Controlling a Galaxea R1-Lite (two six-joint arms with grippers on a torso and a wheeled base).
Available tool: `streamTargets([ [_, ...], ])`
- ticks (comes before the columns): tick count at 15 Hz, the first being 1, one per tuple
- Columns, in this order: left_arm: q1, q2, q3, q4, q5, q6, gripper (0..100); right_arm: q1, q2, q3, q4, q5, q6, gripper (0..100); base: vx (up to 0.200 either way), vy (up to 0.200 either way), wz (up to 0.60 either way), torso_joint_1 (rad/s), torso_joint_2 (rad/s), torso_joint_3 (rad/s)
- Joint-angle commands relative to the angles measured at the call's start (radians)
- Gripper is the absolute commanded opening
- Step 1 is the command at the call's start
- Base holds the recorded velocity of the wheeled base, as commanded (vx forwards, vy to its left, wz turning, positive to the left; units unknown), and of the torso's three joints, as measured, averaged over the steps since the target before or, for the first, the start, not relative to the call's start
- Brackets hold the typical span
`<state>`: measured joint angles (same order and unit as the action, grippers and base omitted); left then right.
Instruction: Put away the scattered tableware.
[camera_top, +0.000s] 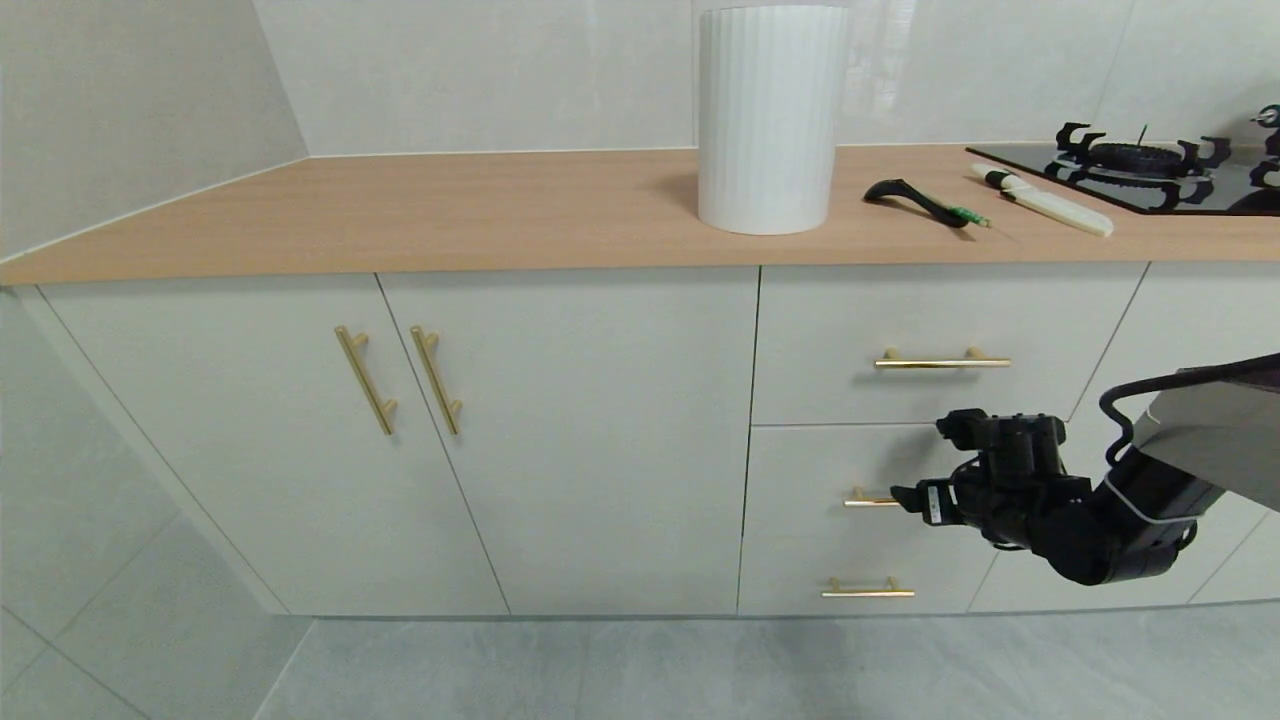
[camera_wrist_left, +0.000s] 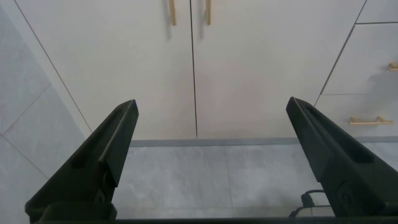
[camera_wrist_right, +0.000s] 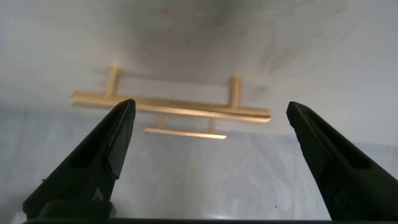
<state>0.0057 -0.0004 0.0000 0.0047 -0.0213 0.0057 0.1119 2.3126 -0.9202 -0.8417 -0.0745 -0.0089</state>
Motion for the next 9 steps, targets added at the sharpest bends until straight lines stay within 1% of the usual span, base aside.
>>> streamTargets([
  [1, 0.000, 0.000, 0.000, 0.000, 0.000, 0.000, 100, 0.002, 0.022, -0.016, -0.004, -0.008, 0.004, 100, 0.000, 0.000, 0.00, 0.000, 0.00, 0.000],
  [4, 0.000, 0.000, 0.000, 0.000, 0.000, 0.000, 100, 0.003, 0.047, -0.045, -0.005, -0.039, 0.017, 100, 0.000, 0.000, 0.00, 0.000, 0.00, 0.000],
  [5, 0.000, 0.000, 0.000, 0.000, 0.000, 0.000, 100, 0.006, 0.068, -0.069, -0.008, -0.074, 0.040, 100, 0.000, 0.000, 0.00, 0.000, 0.00, 0.000],
  [7, 0.000, 0.000, 0.000, 0.000, 0.000, 0.000, 100, 0.014, 0.085, -0.089, -0.008, -0.087, 0.081, 100, 0.000, 0.000, 0.00, 0.000, 0.00, 0.000],
  [9, 0.000, 0.000, 0.000, 0.000, 0.000, 0.000, 100, 0.026, 0.090, -0.088, -0.022, -0.088, 0.083, 100, 0.000, 0.000, 0.00, 0.000, 0.00, 0.000],
])
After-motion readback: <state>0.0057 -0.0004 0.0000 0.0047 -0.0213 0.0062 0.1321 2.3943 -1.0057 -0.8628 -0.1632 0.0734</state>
